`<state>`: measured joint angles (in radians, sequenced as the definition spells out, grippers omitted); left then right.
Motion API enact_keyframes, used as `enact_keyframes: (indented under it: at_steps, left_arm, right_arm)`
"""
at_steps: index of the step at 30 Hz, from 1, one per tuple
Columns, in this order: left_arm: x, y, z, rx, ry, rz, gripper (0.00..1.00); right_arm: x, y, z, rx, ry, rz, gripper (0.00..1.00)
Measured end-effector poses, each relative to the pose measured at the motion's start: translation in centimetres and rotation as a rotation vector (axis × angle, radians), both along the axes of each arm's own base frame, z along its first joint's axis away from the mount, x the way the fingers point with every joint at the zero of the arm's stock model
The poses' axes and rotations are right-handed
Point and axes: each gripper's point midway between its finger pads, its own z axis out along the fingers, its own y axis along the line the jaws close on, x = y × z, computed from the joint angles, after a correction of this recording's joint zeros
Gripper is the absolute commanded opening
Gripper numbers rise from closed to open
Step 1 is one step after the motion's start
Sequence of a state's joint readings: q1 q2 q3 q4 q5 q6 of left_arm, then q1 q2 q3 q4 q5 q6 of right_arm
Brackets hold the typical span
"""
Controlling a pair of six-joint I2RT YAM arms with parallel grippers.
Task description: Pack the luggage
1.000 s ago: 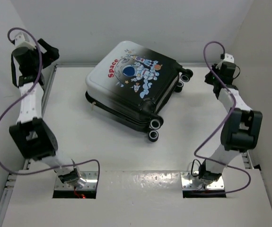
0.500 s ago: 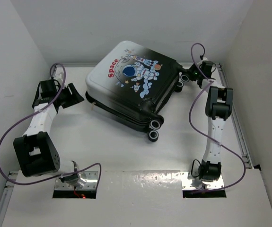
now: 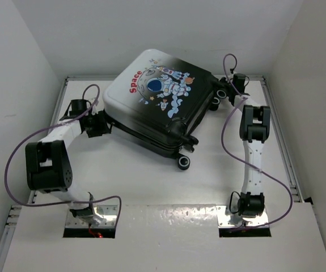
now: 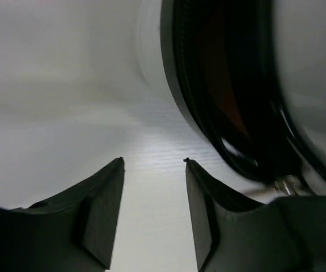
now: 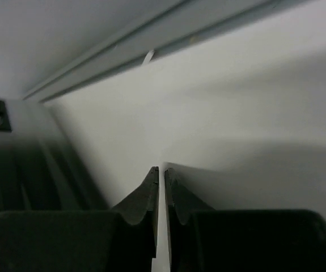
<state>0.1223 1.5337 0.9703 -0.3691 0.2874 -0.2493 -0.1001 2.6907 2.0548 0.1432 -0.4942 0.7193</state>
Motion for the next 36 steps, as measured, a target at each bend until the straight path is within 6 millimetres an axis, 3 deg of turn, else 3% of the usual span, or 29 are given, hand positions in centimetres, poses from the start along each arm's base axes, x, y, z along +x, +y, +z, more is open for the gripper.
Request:
enact_keyframes:
  at_steps: [4, 8, 13, 21, 23, 24, 27, 29, 33, 36]
  left_arm:
    - [1.5, -0.1, -1.5, -0.018, 0.048, 0.011, 0.55]
    - [2.2, -0.2, -2.3, -0.048, 0.069, 0.020, 0.59]
    - [3.8, -0.3, -3.3, -0.106, 0.086, 0.068, 0.65]
    - [10.6, 0.6, -4.4, -0.172, 0.035, 0.109, 0.79]
    - [11.8, 1.0, -3.9, -0.181, 0.007, 0.124, 0.86]
    - [12.4, 1.2, -3.7, -0.184, -0.003, 0.130, 0.89]
    - [13.6, 2.6, -2.5, -0.190, -0.043, 0.160, 1.00]
    - [14.0, 3.4, -1.9, -0.181, -0.057, 0.166, 1.00]
    - [14.7, 6.0, 0.2, -0.133, -0.071, 0.200, 1.00]
    - [15.7, 7.8, 3.1, -0.073, -0.147, 0.214, 1.00]
  right_arm:
    - [-2.0, 3.8, -0.2, 0.118, 0.058, 0.079, 0.00]
    - [-5.7, 6.7, -0.5, 0.215, 0.128, 0.163, 0.00]
    - [-11.9, 6.1, -0.4, 0.253, 0.214, 0.136, 0.00]
    - [-20.6, 5.6, -0.3, 0.184, 0.316, 0.107, 0.00]
    - [-21.7, 5.6, -0.2, 0.149, 0.340, 0.123, 0.05]
    - [-22.1, 5.5, 0.1, 0.129, 0.343, 0.133, 0.14]
    - [-22.5, 3.8, 2.1, 0.061, 0.330, 0.145, 0.38]
    - [-21.8, 1.7, 4.4, 0.000, 0.299, 0.133, 0.42]
    - [-20.0, -5.1, 10.7, -0.205, 0.214, 0.086, 0.45]
    - [-22.2, -8.9, 15.2, -0.329, 0.174, 0.064, 0.56]
